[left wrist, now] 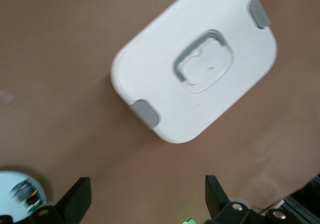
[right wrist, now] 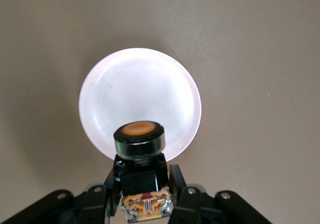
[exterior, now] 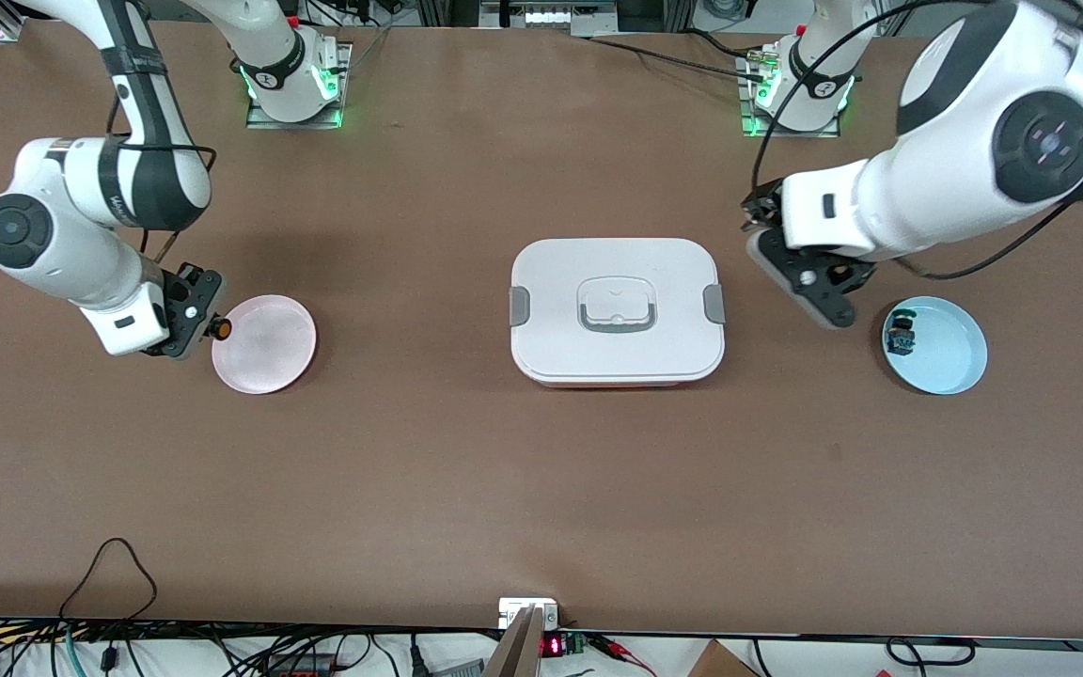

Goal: Transfer orange switch to right arm and place
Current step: 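Carry the switch over the white plate while the left gripper withdraws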

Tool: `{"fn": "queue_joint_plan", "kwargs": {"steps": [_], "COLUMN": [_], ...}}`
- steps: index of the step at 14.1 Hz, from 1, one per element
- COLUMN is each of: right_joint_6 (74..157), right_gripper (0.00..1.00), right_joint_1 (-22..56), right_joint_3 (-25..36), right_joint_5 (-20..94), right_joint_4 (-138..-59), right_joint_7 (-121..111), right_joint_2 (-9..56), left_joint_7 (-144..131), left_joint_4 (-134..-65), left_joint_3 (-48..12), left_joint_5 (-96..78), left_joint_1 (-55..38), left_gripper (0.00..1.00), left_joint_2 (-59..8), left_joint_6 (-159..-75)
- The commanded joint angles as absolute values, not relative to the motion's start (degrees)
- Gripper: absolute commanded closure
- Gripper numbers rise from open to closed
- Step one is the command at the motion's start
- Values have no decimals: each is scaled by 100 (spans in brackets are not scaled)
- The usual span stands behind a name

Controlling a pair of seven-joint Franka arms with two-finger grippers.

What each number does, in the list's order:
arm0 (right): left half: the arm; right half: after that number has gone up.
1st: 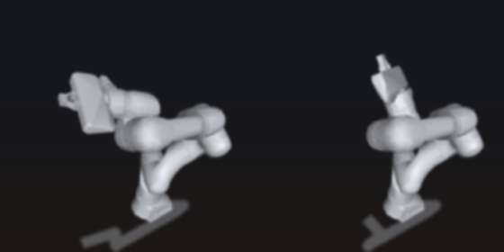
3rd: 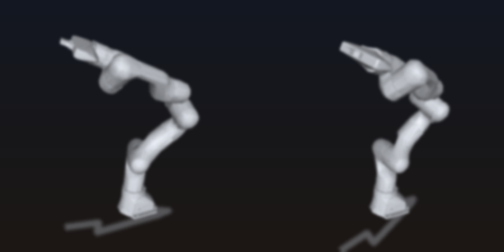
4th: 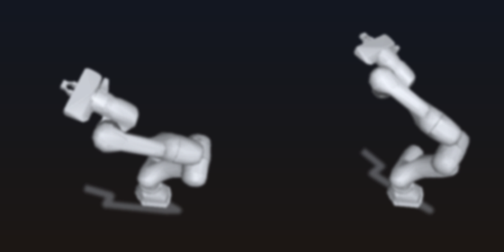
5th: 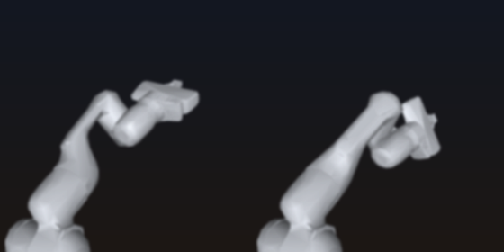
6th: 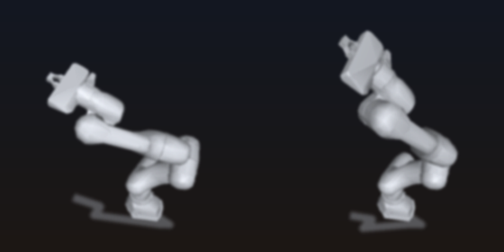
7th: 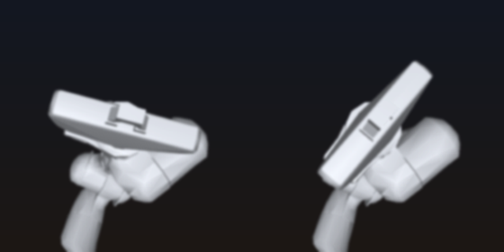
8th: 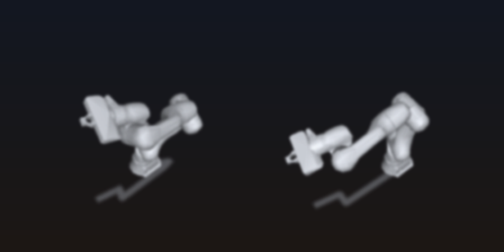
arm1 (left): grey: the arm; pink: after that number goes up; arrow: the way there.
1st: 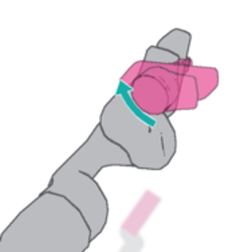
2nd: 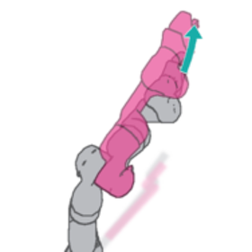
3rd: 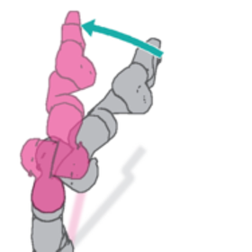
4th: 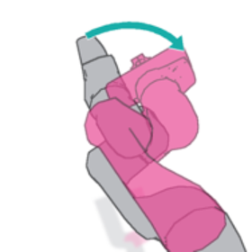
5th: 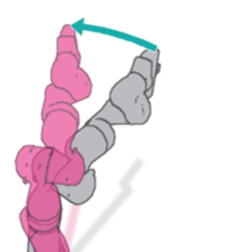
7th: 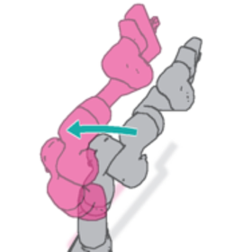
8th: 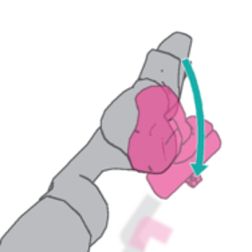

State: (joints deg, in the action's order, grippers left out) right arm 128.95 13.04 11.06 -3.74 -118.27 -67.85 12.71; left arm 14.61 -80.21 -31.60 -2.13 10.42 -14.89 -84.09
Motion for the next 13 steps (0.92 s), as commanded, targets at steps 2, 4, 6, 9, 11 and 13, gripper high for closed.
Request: {"fn": "queue_joint_plan", "kwargs": {"steps": [2,4,6,9,11,13], "right_joint_6": [14270,14685,14914,15213,15441,15845], "right_gripper": [100,100,100,100,100,100], "right_joint_1": [1336,1336,1380,1458,1503,1503], "right_joint_3": [1081,1081,1081,1081,1081,1090], "right_joint_5": [-545,-545,-554,-554,-554,-554], "right_joint_4": [-12909,-13121,-13166,-13175,-13323,-13517], "right_joint_7": [-6969,-7031,-7092,-7119,-7128,-7146], "right_joint_2": [1186,1300,1449,1713,1766,1871], "left_joint_7": [786,30,-437,-431,-413,-413], "left_joint_4": [-8550,-8805,-9078,-9253,-9439,-9544], "left_joint_3": [-1849,-1426,-1284,-899,-573,-554], "left_joint_5": [-105,-201,-229,-246,-246,-237], "left_joint_1": [582,492,378,369,176,176], "left_gripper": [0,0,0,0,0,0], "left_joint_2": [-486,-143,201,246,351,465], "left_joint_6": [-8367,-8367,-8376,-8551,-8971,-9018]}}
